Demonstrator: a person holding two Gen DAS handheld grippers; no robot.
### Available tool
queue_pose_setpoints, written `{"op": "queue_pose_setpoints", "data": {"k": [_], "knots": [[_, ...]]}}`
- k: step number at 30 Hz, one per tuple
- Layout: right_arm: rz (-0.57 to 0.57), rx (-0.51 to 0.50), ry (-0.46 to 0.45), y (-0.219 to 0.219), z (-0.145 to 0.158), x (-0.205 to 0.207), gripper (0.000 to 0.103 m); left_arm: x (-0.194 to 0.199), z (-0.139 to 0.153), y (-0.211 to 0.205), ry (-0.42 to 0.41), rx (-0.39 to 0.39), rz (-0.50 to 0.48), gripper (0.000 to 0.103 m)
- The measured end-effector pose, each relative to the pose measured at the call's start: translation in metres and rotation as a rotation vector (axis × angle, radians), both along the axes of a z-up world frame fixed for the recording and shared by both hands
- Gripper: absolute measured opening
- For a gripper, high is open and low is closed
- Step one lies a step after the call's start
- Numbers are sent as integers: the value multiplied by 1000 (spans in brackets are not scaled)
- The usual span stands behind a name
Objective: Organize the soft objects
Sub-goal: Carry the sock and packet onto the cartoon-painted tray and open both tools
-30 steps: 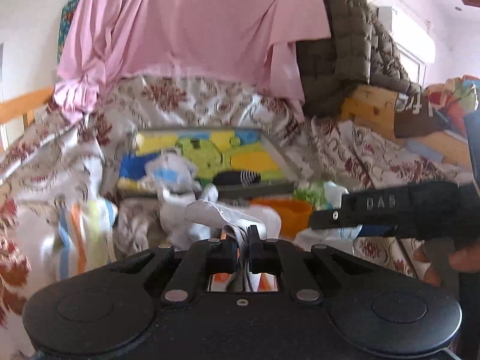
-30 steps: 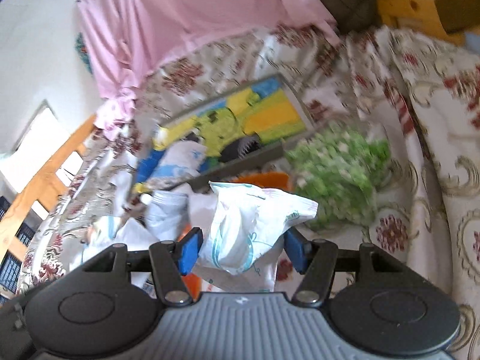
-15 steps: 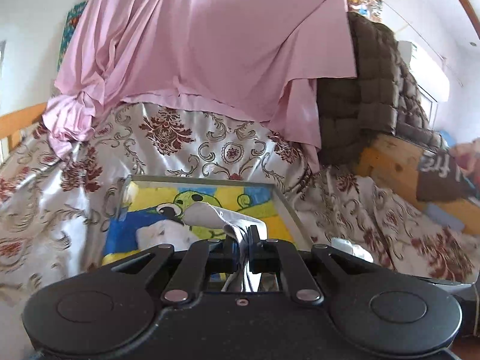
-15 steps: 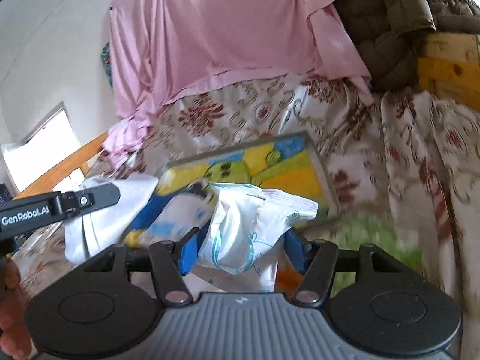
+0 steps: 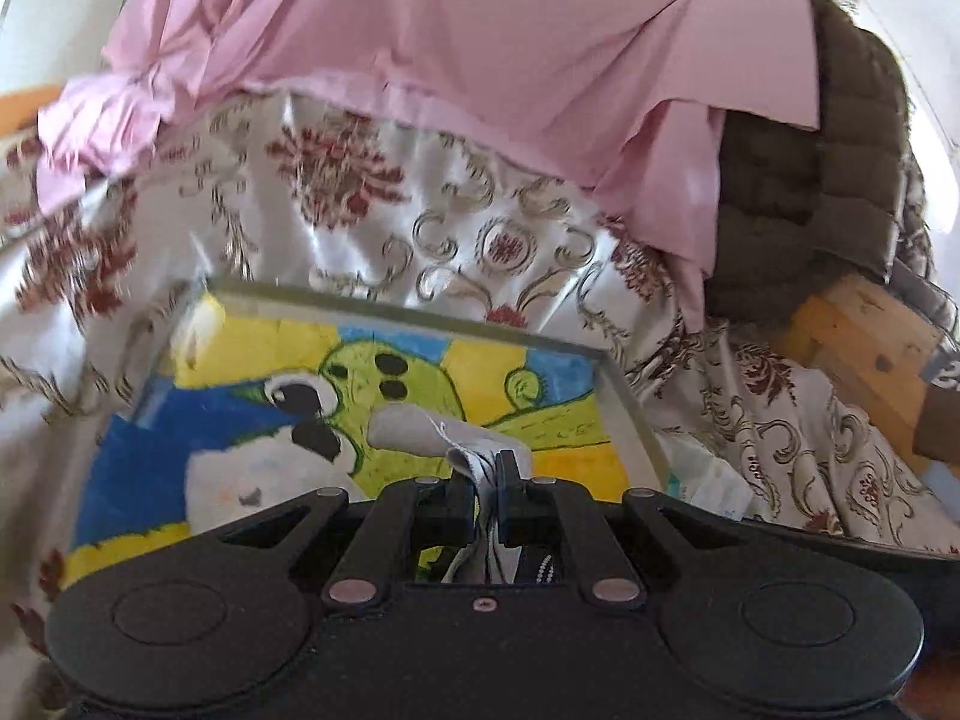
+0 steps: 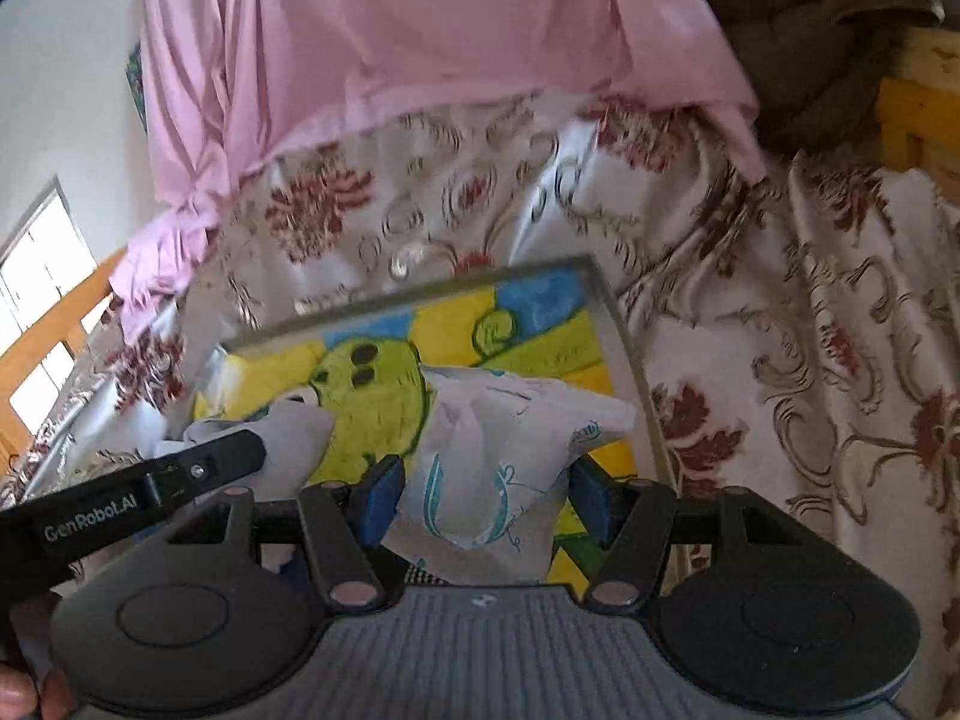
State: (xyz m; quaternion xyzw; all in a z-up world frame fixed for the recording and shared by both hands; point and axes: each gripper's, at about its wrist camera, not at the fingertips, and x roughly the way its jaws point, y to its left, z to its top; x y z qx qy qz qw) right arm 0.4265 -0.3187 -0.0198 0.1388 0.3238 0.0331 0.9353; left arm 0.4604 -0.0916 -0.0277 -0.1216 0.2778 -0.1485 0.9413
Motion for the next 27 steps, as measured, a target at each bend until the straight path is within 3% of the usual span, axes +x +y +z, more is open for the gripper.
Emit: {"op": "queue_pose_setpoints", "data": {"k": [3, 12, 20, 27], "knots": [[-6, 24, 52, -2, -12, 10, 65, 9, -13, 0, 47, -15, 5, 7], [-16, 62, 92, -7, -26, 15, 66, 30, -30, -1, 156, -15, 34, 7], [-6, 33, 94, -4, -23, 14, 68, 31, -27, -2, 193, -2, 57, 25], [-6, 47, 60, -6, -6, 3, 80, 18, -8, 6, 162, -9, 99, 44]]}}
